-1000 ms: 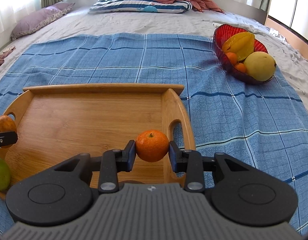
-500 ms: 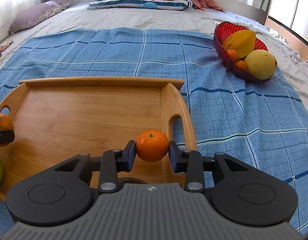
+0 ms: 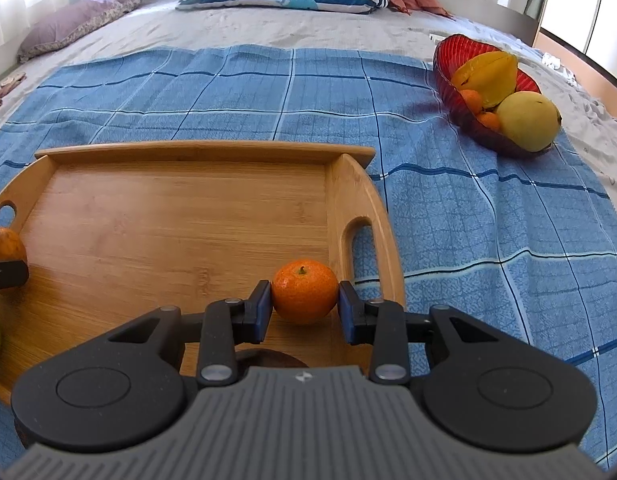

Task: Organize fruits
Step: 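Lift and carry the orange and mandarin over the wooden tray, then open both tools to release the orange and mandarin onto the tray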

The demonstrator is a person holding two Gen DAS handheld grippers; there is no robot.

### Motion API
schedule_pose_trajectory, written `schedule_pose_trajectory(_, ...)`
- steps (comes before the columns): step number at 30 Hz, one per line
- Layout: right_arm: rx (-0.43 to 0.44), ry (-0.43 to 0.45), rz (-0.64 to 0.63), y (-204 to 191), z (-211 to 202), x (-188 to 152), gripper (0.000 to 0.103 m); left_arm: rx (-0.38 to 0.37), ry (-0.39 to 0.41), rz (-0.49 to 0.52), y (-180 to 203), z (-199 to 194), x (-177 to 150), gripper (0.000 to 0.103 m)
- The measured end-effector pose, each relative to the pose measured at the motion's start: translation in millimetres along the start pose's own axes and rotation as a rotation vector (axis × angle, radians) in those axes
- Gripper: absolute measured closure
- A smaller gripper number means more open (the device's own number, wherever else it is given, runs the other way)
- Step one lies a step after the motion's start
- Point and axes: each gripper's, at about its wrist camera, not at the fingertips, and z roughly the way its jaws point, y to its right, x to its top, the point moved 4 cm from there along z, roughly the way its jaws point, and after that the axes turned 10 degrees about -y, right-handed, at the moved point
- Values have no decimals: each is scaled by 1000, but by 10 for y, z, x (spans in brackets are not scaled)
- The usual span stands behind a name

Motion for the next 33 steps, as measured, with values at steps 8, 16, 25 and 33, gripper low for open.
schedule_pose_trajectory(8,6,-8,-4,-41,33,-16,63,-5,1,1,-7,4,-5,53)
schedule_pose_trajectory(16,9,-11,-5,-35,31,-25,60,-7,2,-2,-14,5,-12,52)
schedule_pose_trajectory(25,44,0,16,-2,7,-33,39,-9,15,-4,-20,-23,-41,31)
schedule_pose_trajectory(33,101,79,30,51,-223,-28,21,-7,81,34,40,-252,-88,14)
